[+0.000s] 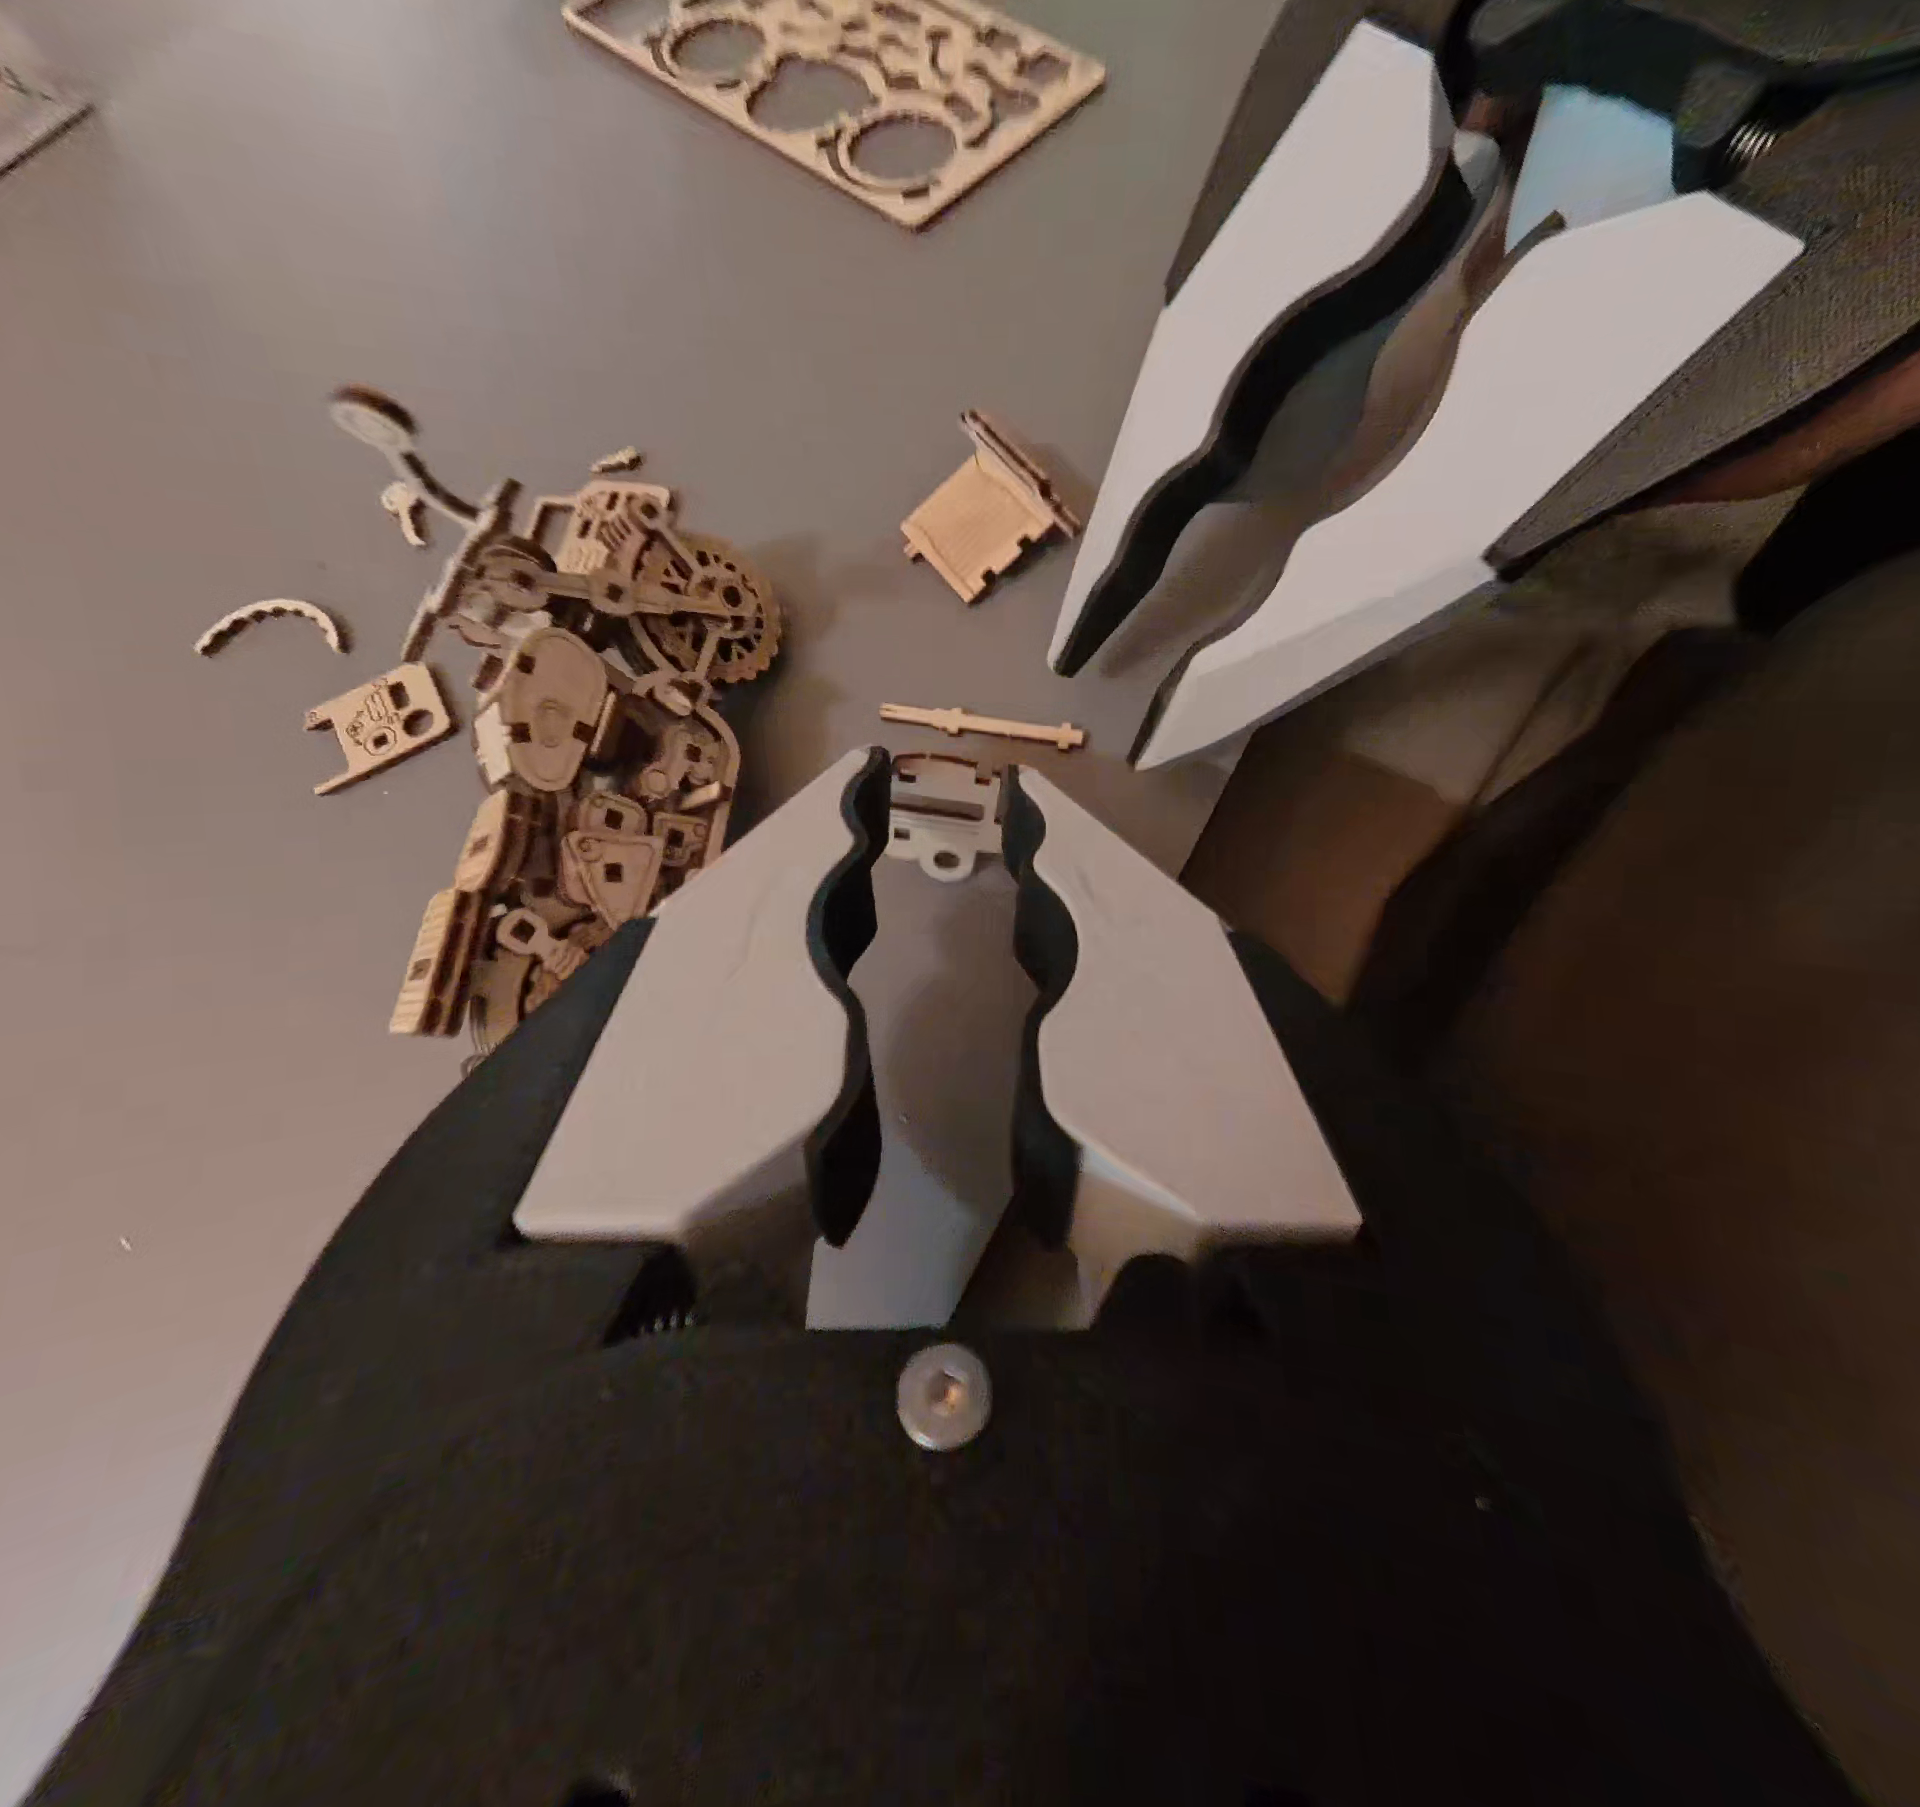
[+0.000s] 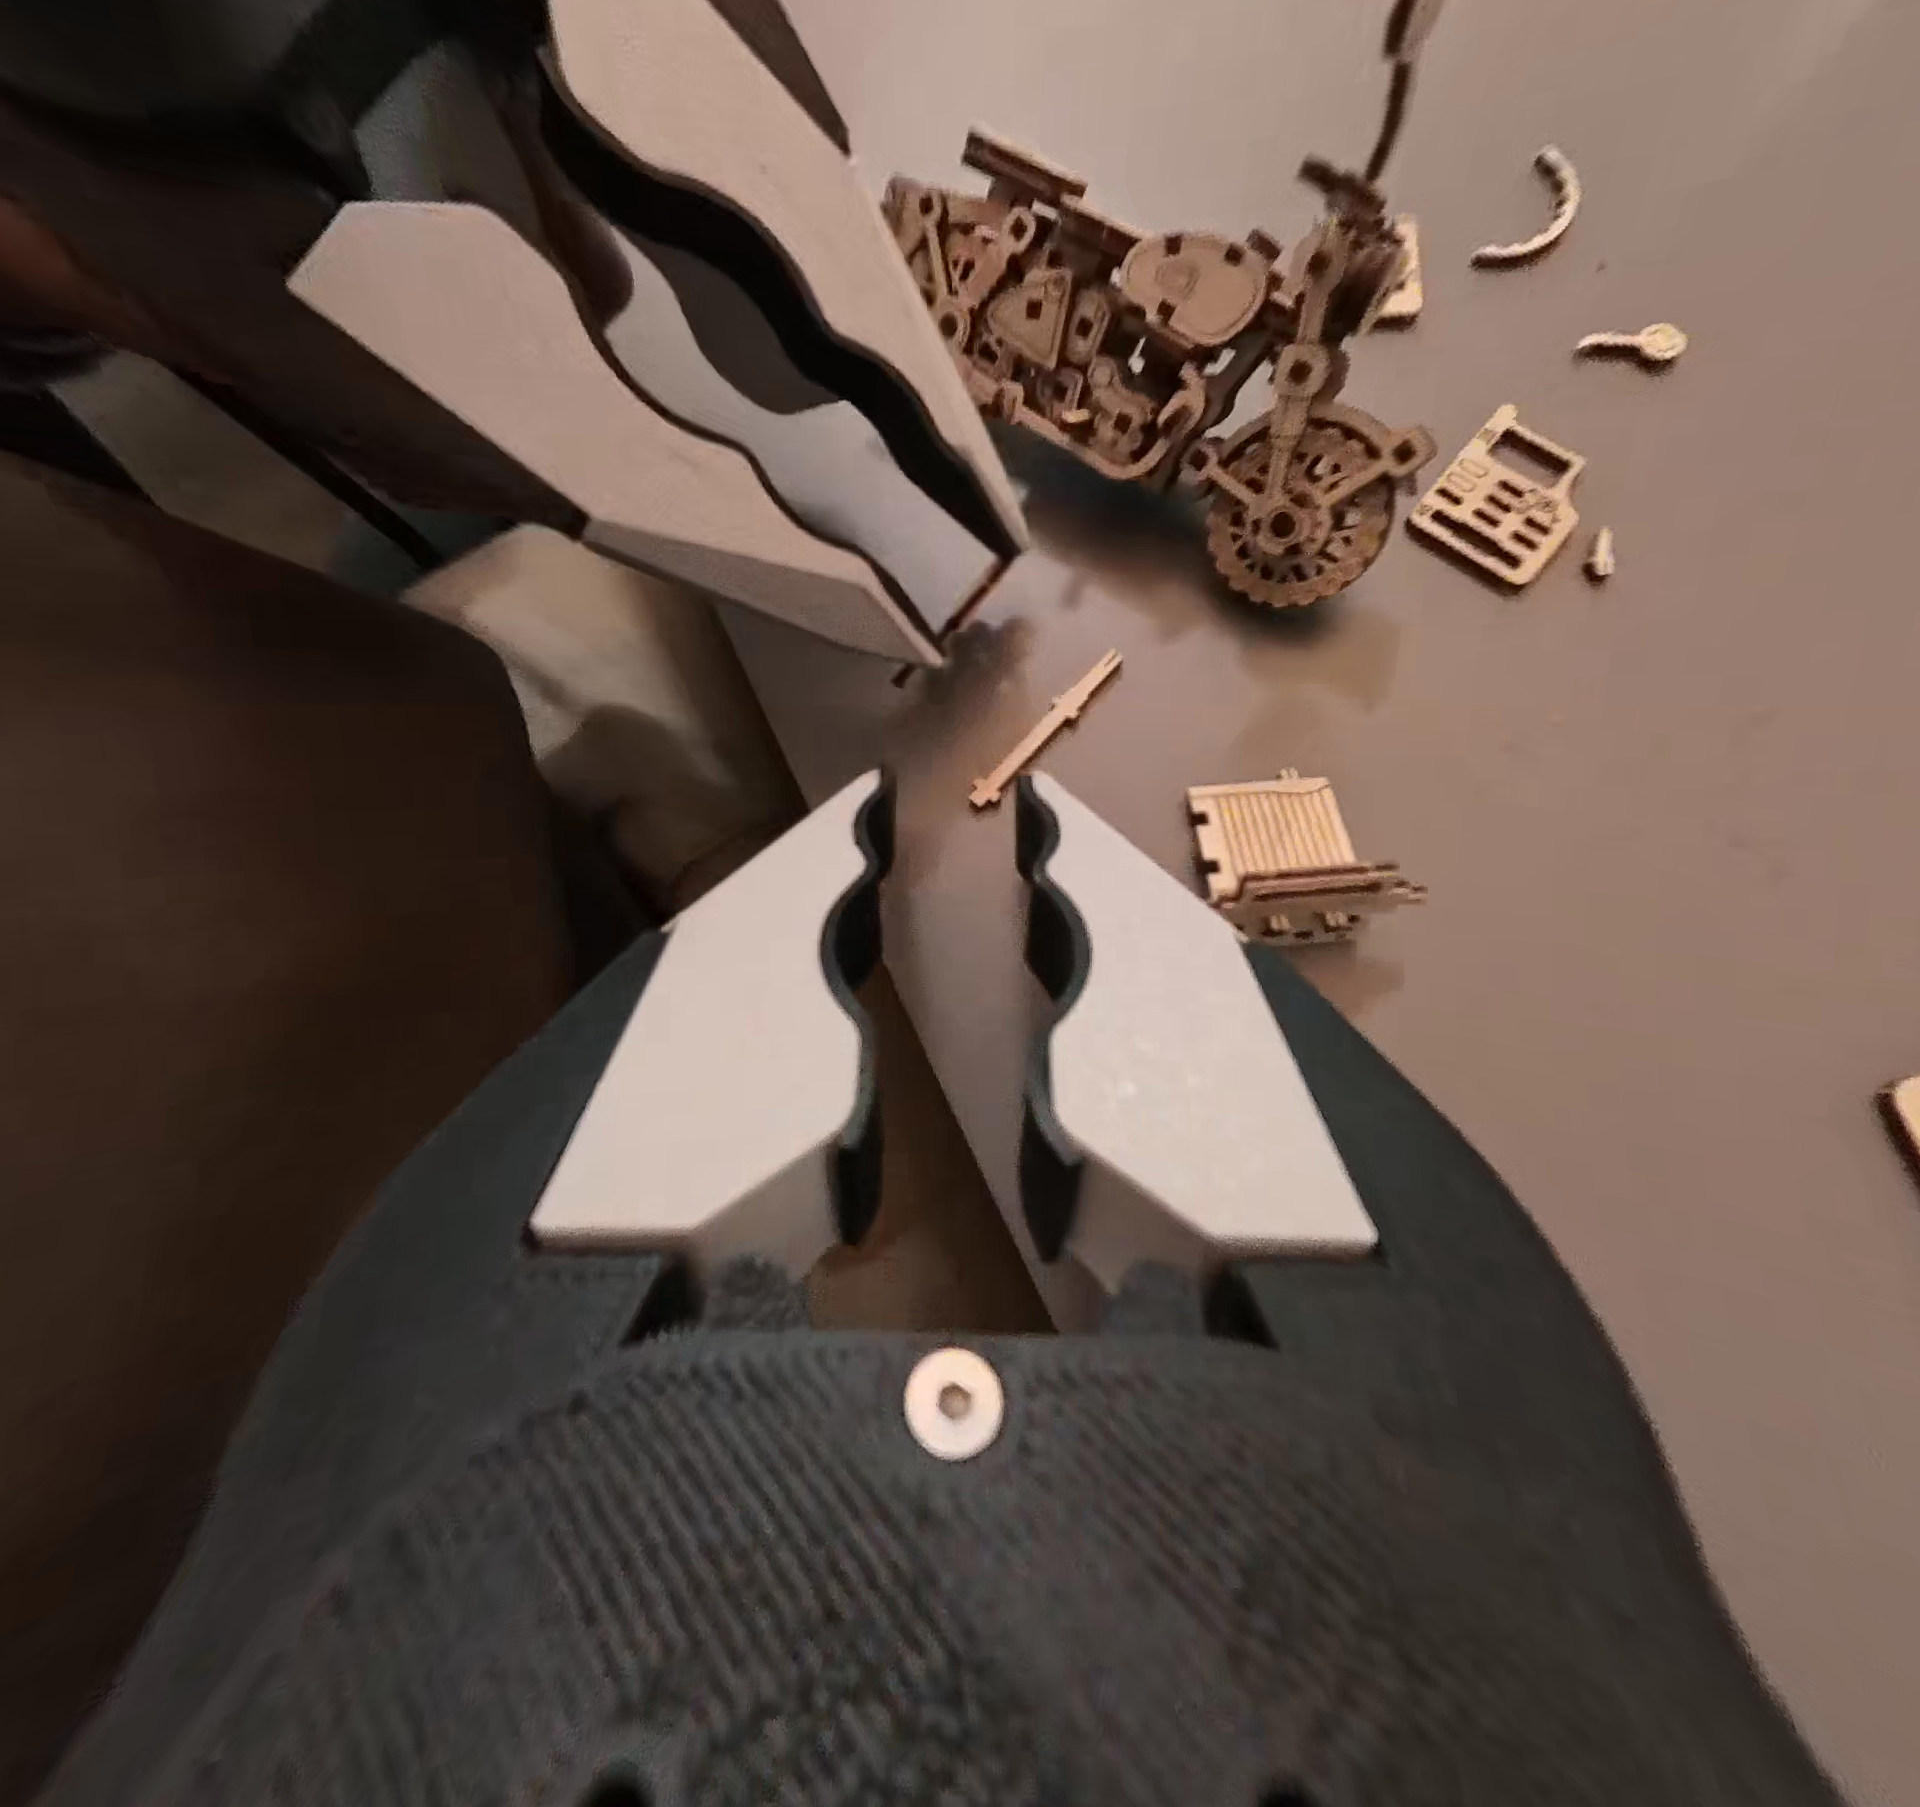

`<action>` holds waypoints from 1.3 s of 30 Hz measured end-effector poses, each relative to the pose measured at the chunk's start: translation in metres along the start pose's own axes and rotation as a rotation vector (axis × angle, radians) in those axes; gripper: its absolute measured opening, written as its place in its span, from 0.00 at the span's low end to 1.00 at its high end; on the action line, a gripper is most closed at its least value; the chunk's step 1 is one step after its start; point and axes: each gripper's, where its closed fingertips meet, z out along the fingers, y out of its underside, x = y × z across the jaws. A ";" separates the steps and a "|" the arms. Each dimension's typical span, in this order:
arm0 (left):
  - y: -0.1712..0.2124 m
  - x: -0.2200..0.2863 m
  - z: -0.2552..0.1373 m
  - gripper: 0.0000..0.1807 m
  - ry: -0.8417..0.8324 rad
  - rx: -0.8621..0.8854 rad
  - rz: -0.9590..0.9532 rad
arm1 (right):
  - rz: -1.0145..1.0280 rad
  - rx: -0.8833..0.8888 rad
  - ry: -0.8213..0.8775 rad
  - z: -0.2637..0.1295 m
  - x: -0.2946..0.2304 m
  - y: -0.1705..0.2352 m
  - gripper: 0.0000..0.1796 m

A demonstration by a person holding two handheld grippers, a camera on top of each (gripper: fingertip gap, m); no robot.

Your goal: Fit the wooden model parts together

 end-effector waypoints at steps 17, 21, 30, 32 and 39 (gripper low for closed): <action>-0.018 -0.004 -0.011 0.20 0.089 0.160 -0.170 | -0.002 0.049 -0.104 -0.010 0.005 -0.003 0.03; -0.034 0.019 -0.027 0.18 0.364 0.287 -0.293 | 0.017 0.192 -0.360 -0.038 -0.020 -0.022 0.03; -0.039 0.053 -0.038 0.13 0.597 0.294 -0.286 | 0.007 0.193 -0.619 -0.057 -0.046 -0.016 0.03; -0.038 0.062 -0.040 0.09 0.639 0.283 -0.271 | 0.006 0.201 -0.634 -0.059 -0.049 -0.017 0.03; -0.043 0.062 -0.046 0.03 0.665 0.318 -0.274 | 0.041 0.255 -0.642 -0.065 -0.043 -0.025 0.03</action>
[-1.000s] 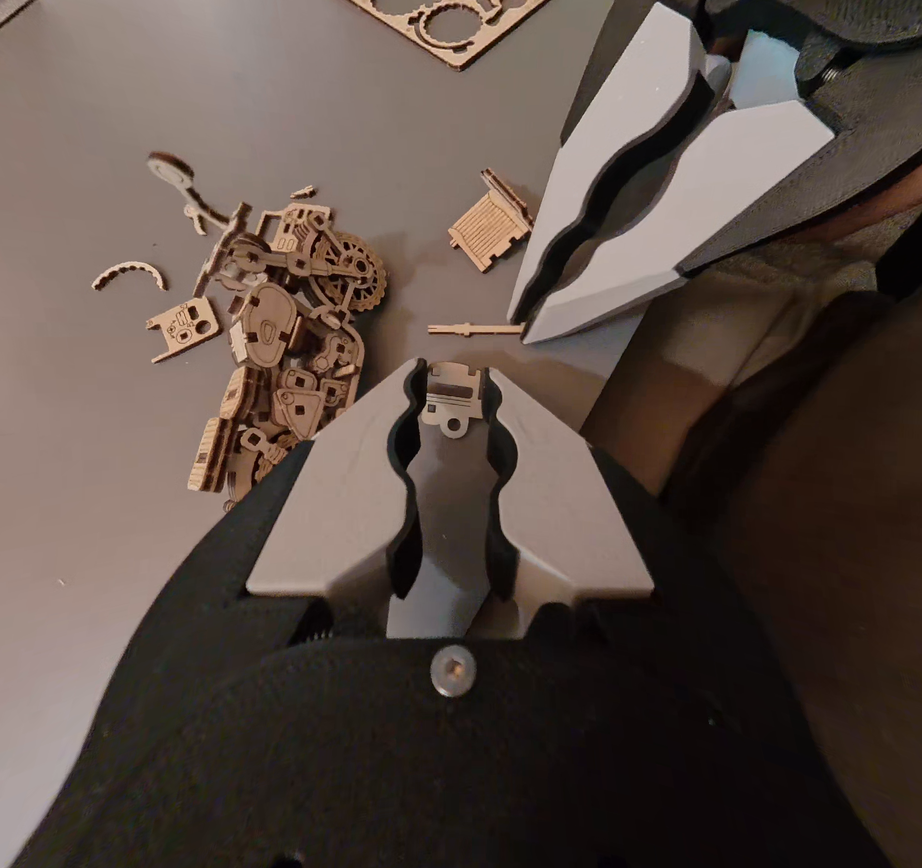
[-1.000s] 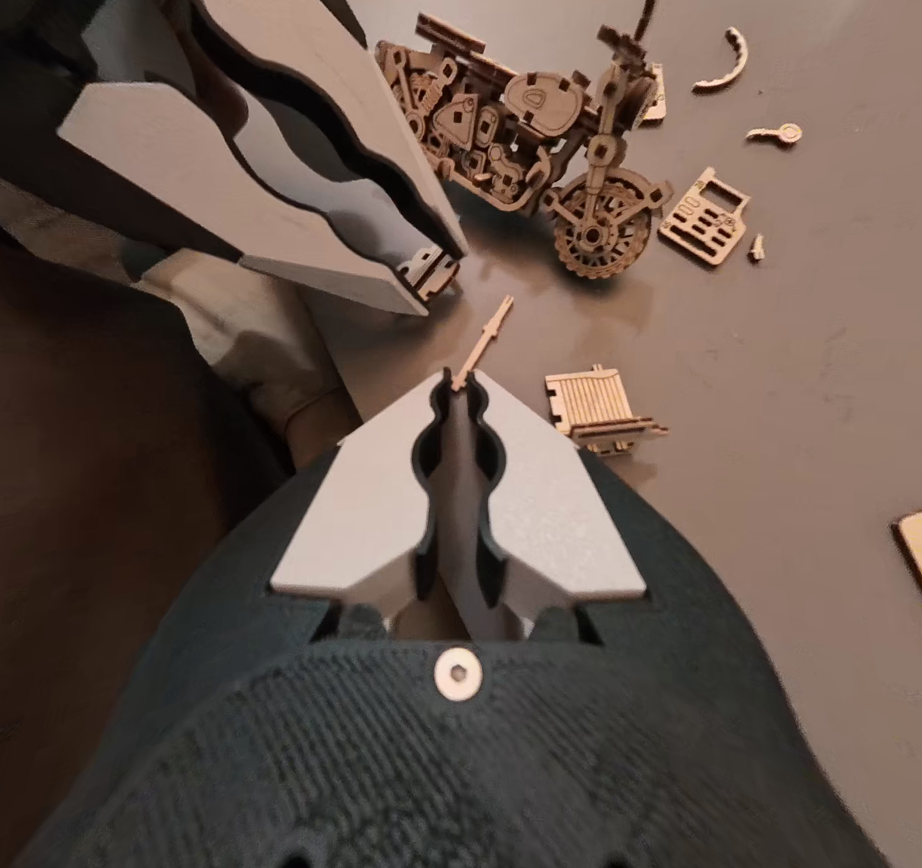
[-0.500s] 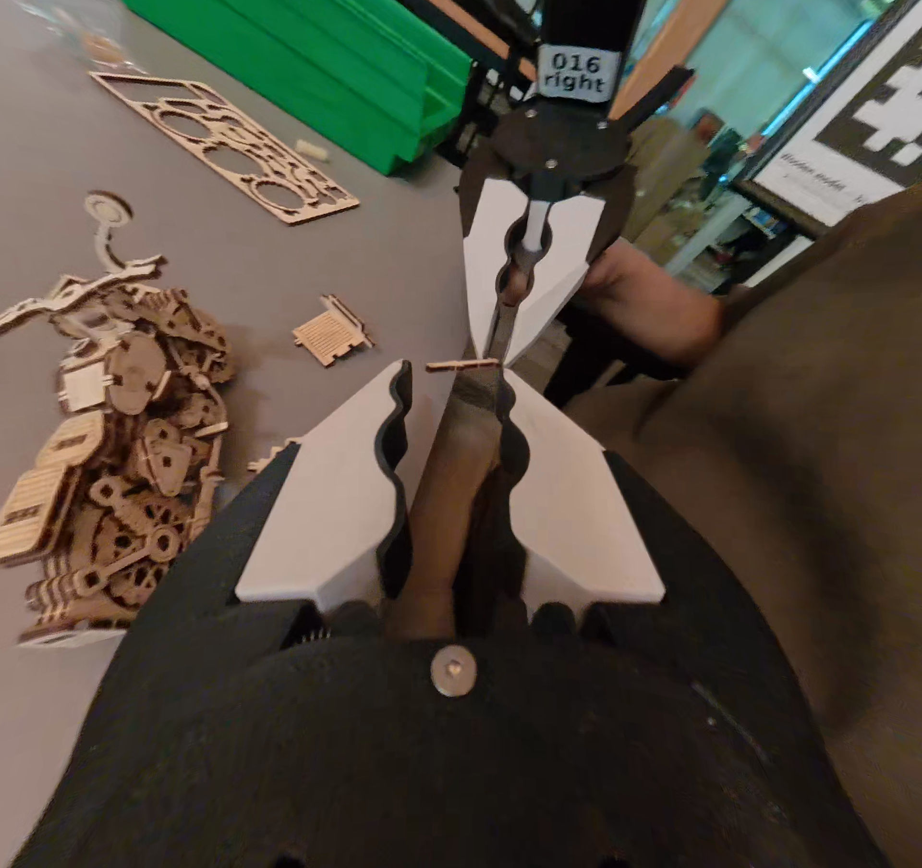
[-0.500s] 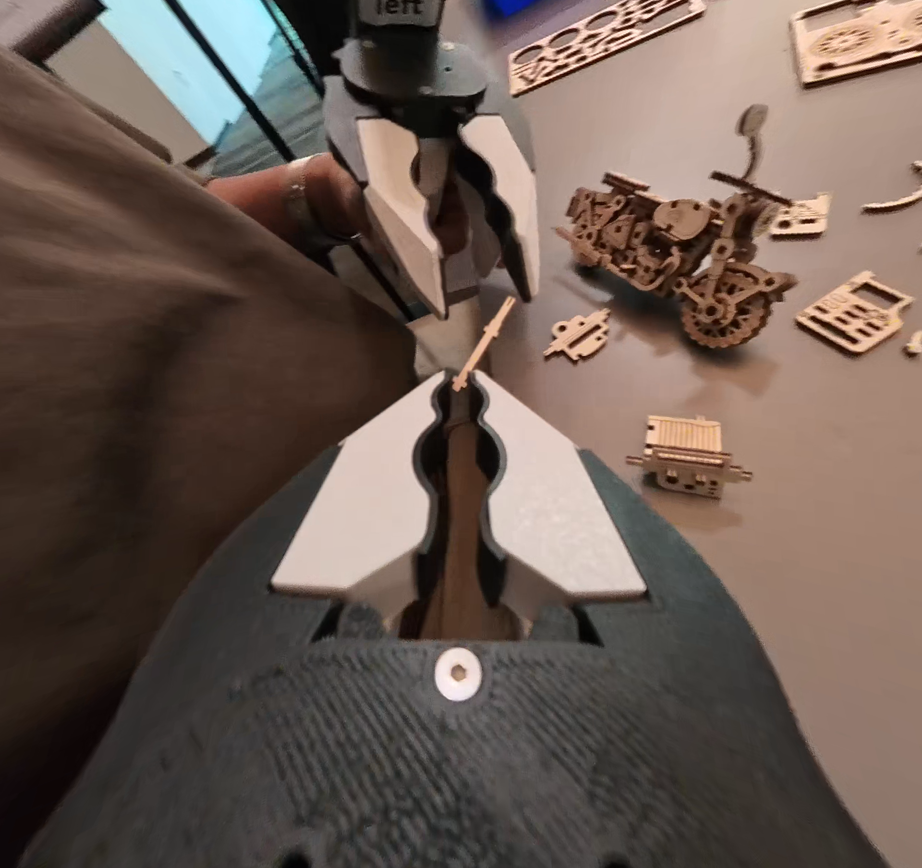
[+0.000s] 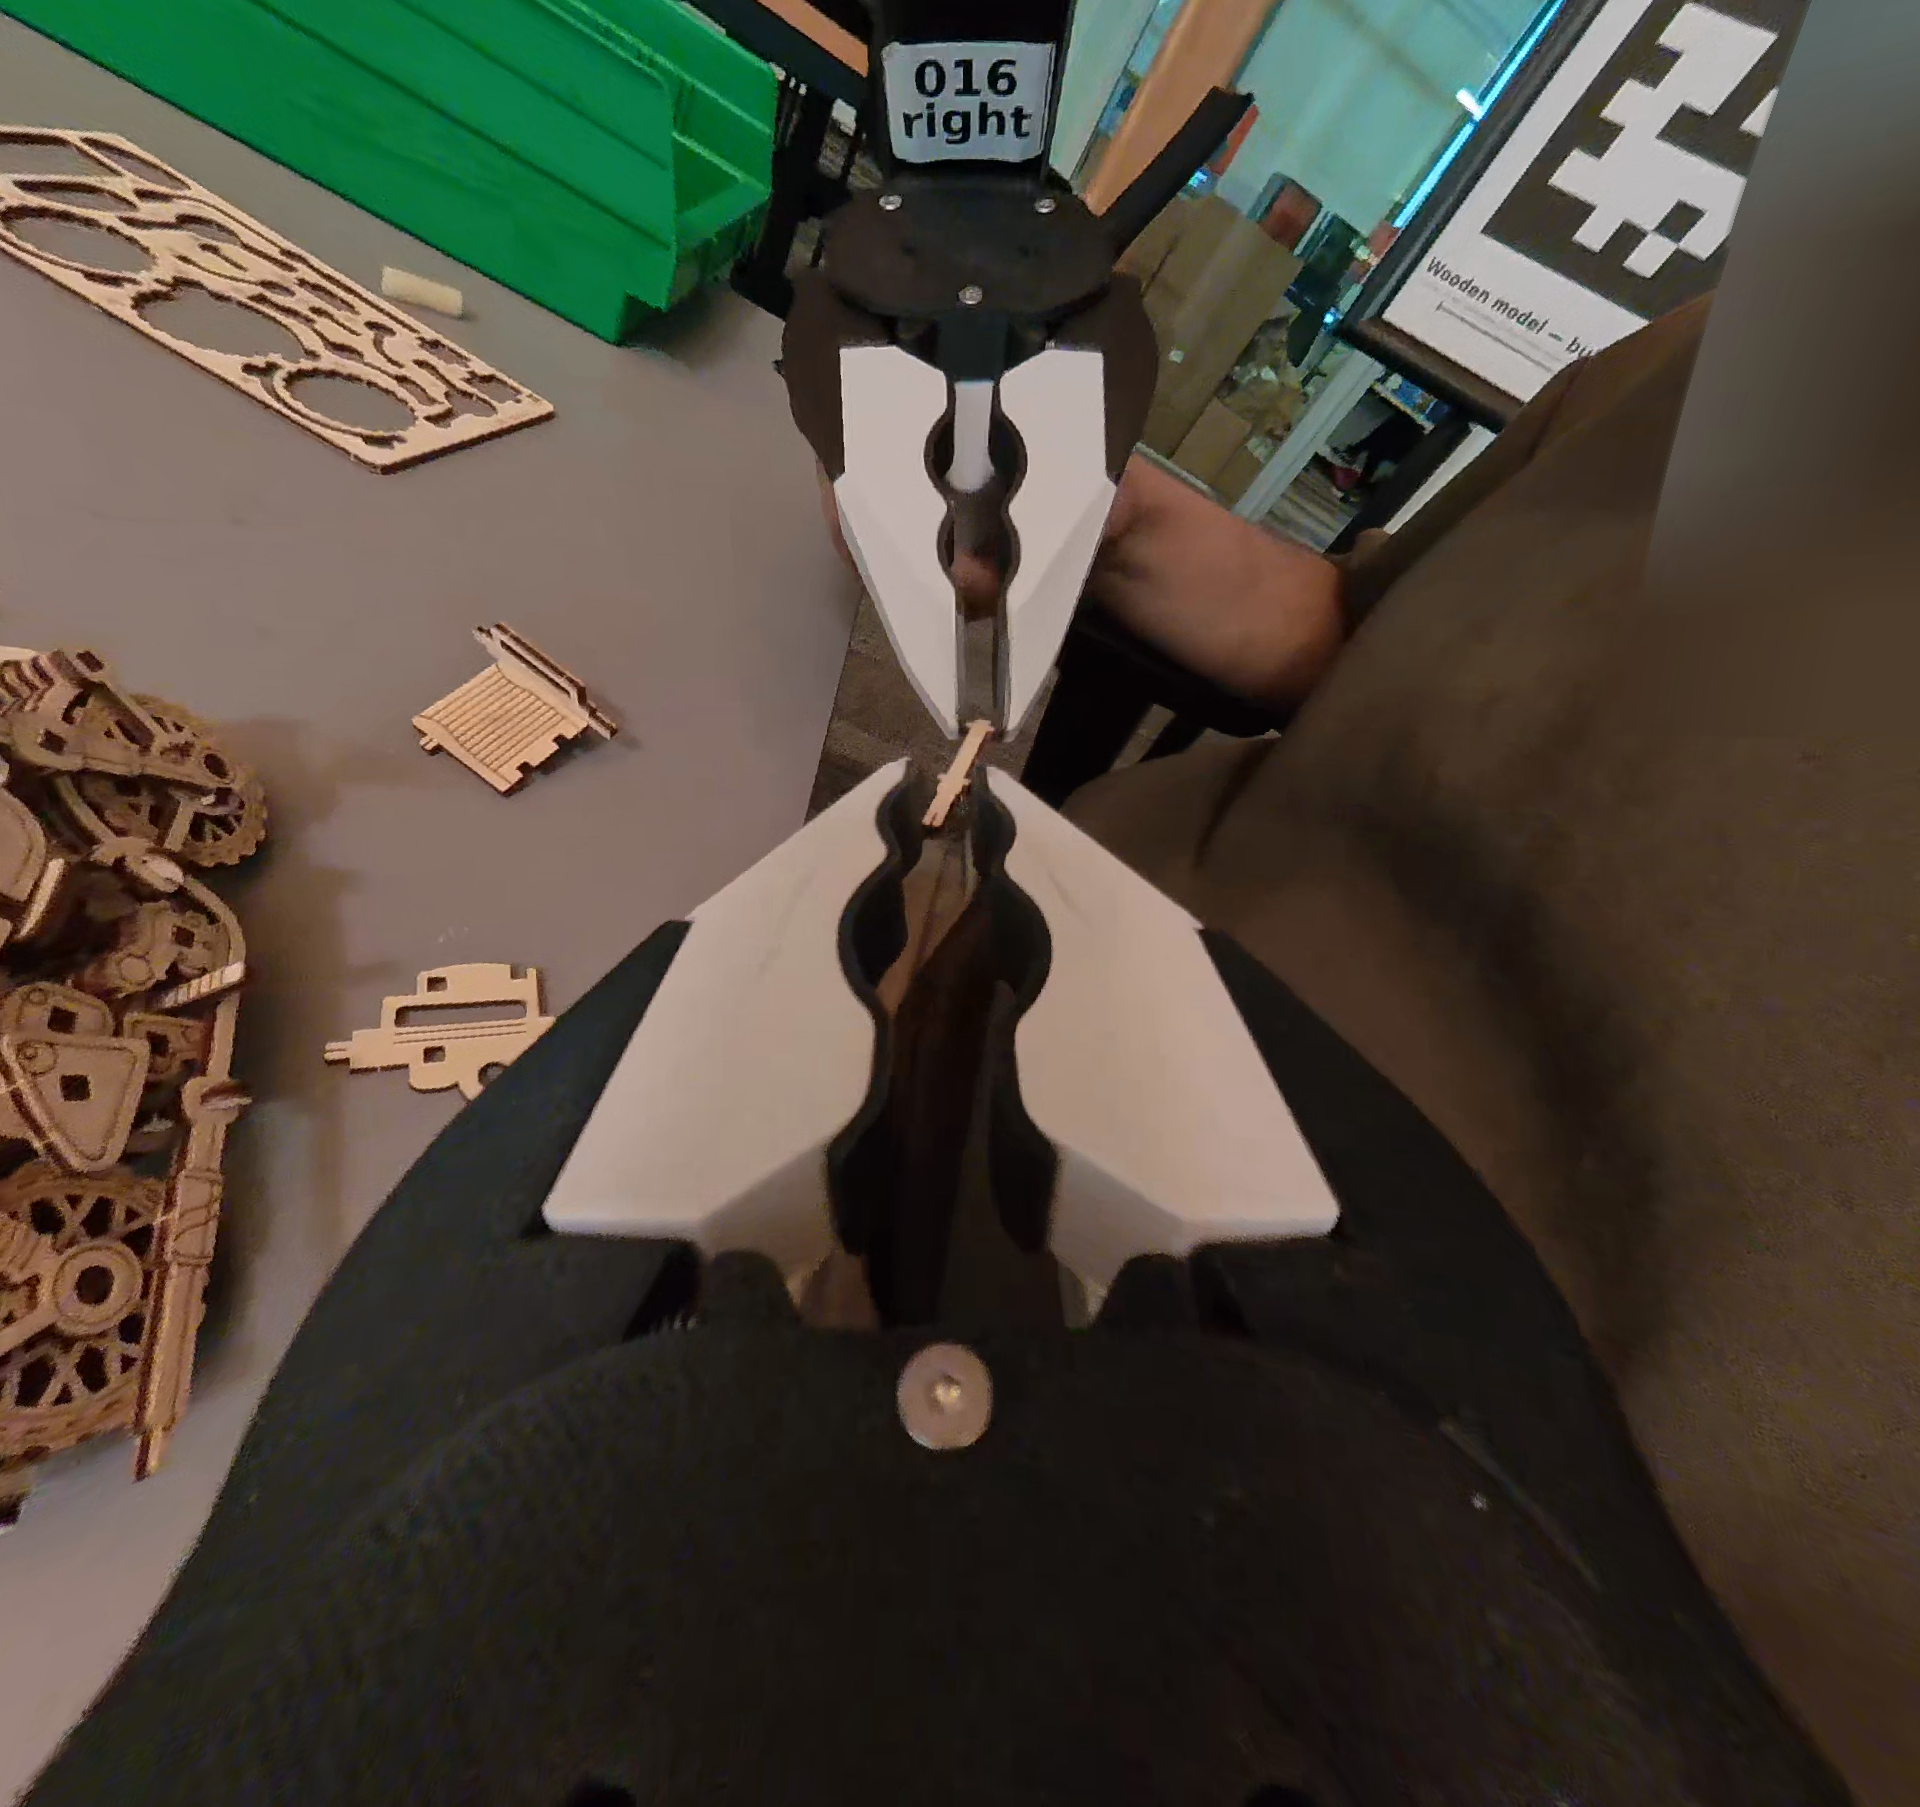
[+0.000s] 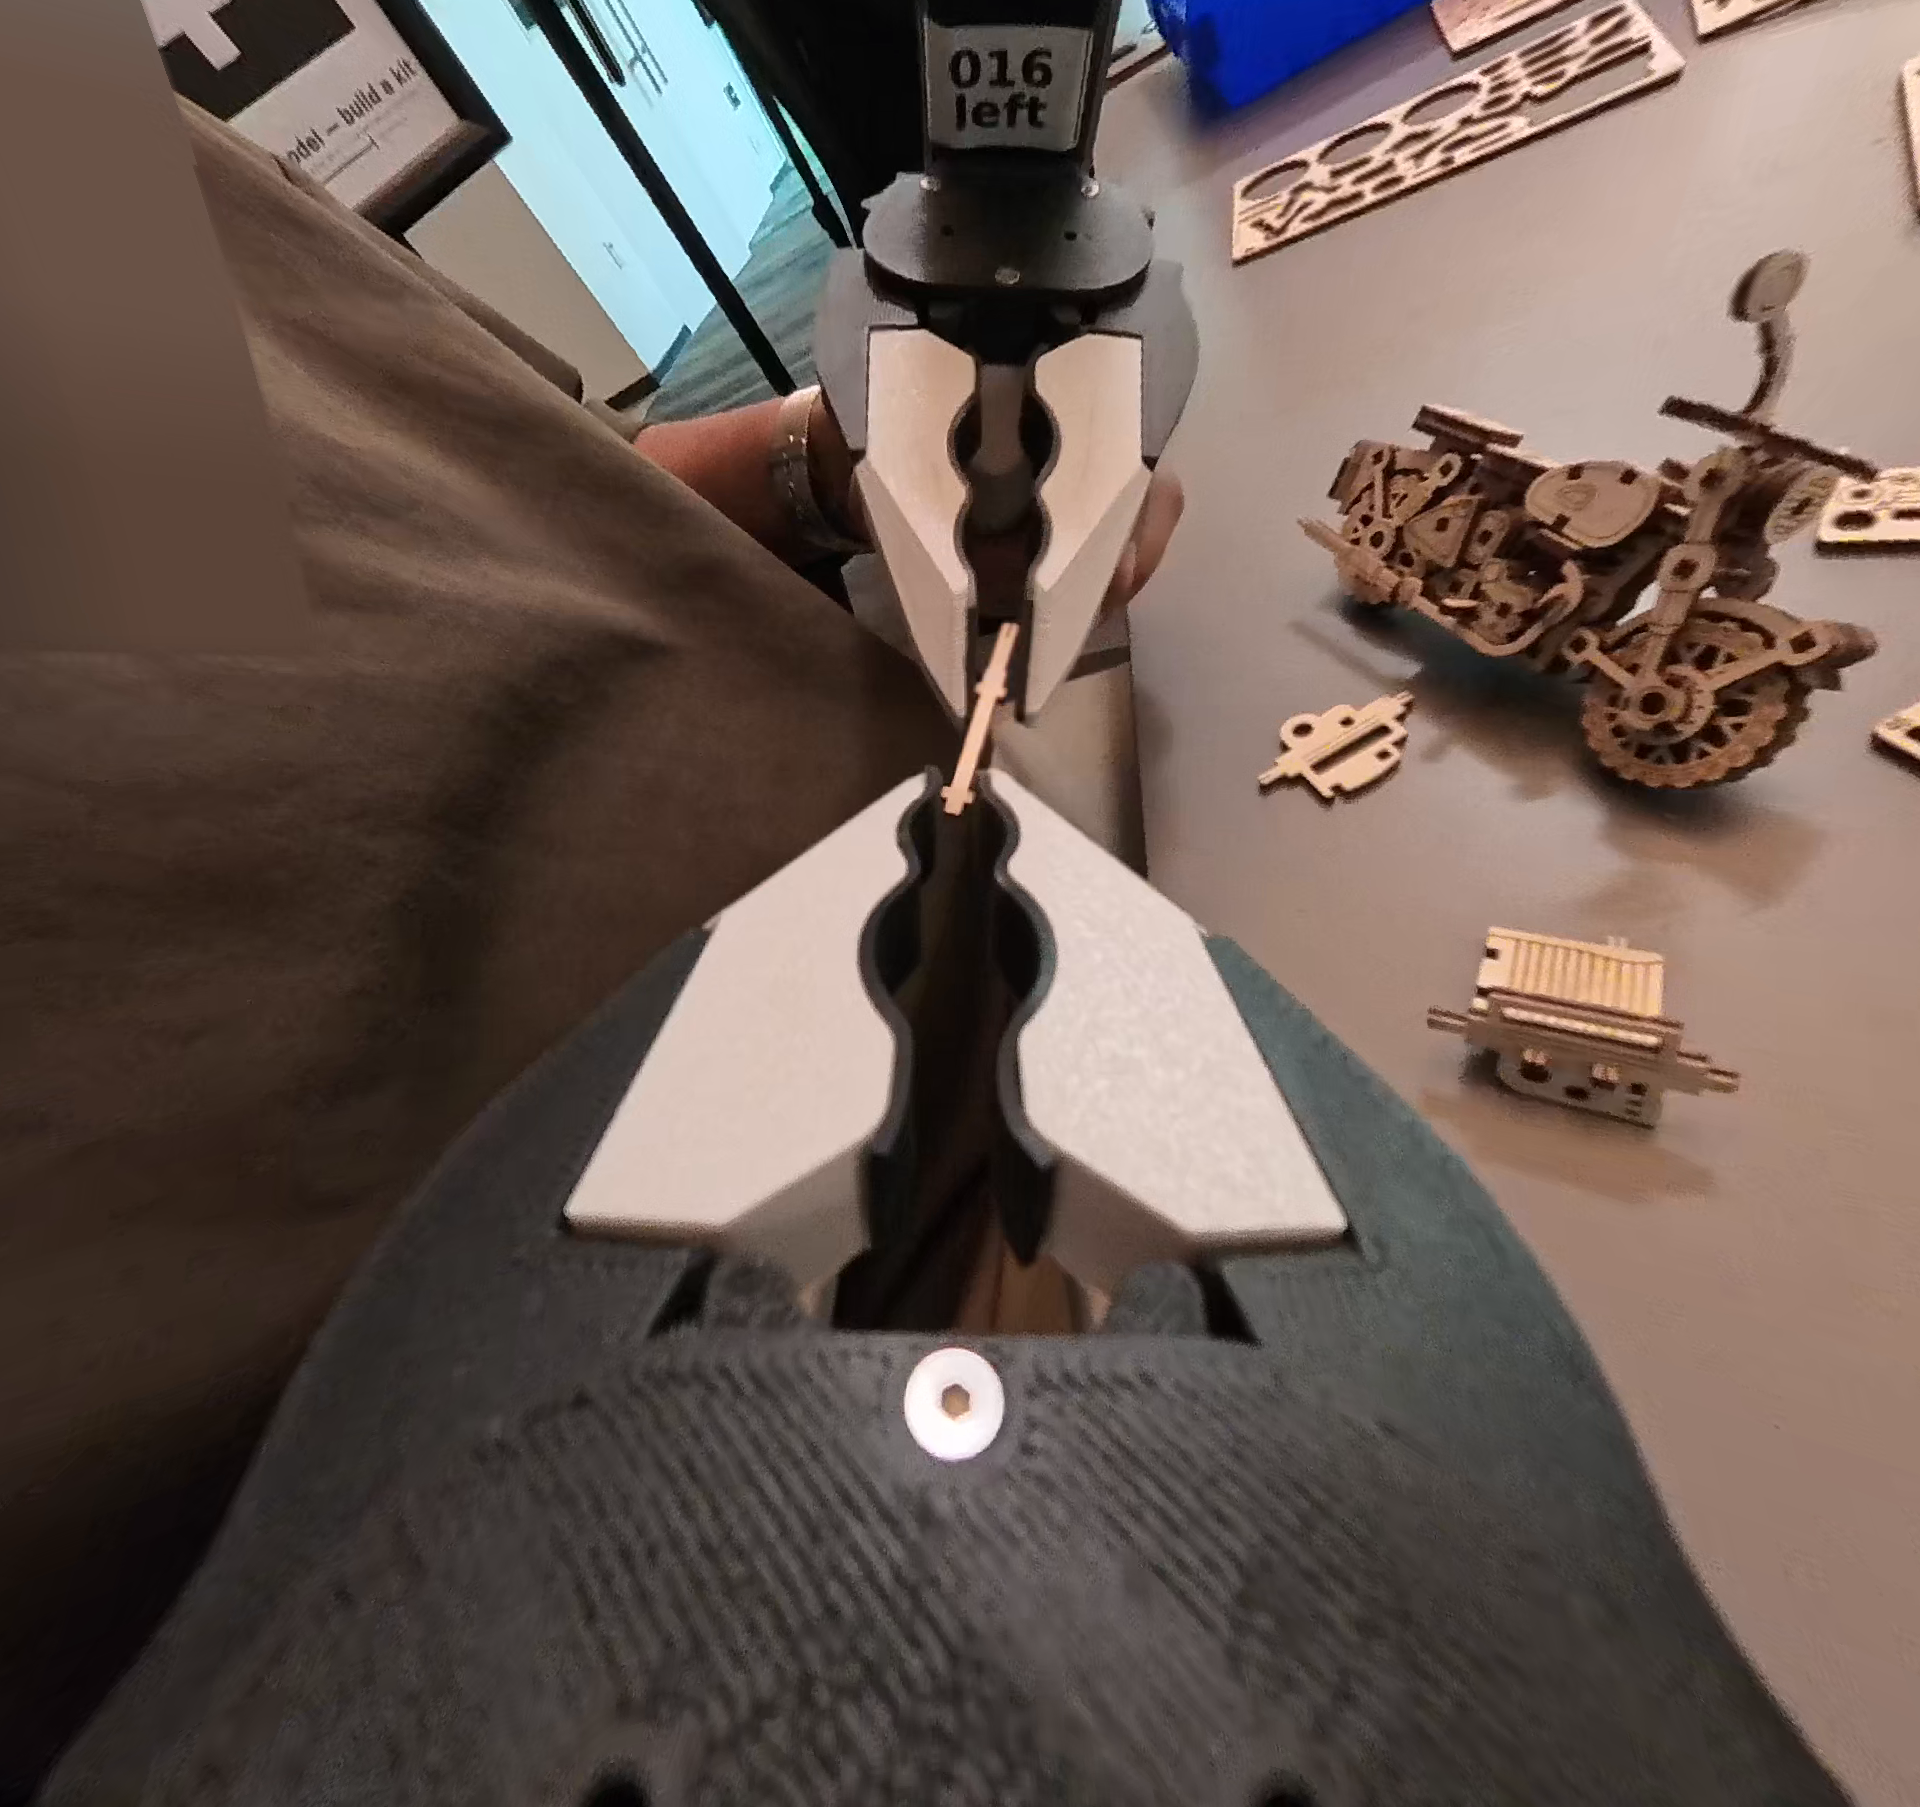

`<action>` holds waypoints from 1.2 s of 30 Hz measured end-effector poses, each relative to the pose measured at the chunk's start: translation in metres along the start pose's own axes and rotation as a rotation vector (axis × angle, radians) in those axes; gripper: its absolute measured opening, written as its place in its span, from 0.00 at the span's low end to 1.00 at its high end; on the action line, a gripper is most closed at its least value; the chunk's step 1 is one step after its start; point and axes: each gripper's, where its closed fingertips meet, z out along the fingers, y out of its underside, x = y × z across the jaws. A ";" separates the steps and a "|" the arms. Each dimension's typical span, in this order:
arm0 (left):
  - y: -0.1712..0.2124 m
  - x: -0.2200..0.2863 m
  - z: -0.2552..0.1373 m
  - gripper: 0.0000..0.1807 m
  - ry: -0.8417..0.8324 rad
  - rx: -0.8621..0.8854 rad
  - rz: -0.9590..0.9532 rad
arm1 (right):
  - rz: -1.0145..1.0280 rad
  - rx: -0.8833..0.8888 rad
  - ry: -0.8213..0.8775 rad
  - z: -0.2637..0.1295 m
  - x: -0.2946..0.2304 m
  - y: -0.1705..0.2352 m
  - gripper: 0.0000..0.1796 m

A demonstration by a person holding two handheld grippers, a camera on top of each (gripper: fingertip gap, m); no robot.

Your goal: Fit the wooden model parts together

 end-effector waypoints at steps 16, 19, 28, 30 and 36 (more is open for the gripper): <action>-0.023 -0.033 -0.018 0.02 -0.114 0.172 -0.126 | -0.231 -0.196 0.723 -0.049 0.097 0.018 0.23; -0.026 -0.035 -0.021 0.02 -0.102 0.200 -0.159 | -0.171 -0.223 0.707 -0.042 0.104 0.026 0.27; -0.028 -0.039 -0.022 0.02 -0.084 0.224 -0.208 | -0.043 -0.251 0.652 -0.030 0.117 0.036 0.25; -0.030 -0.040 -0.024 0.02 -0.086 0.240 -0.207 | -0.044 -0.191 0.635 -0.031 0.111 0.026 0.25; -0.053 -0.028 -0.030 0.02 -0.006 0.394 -0.244 | 0.223 0.541 0.124 -0.067 0.053 -0.062 0.25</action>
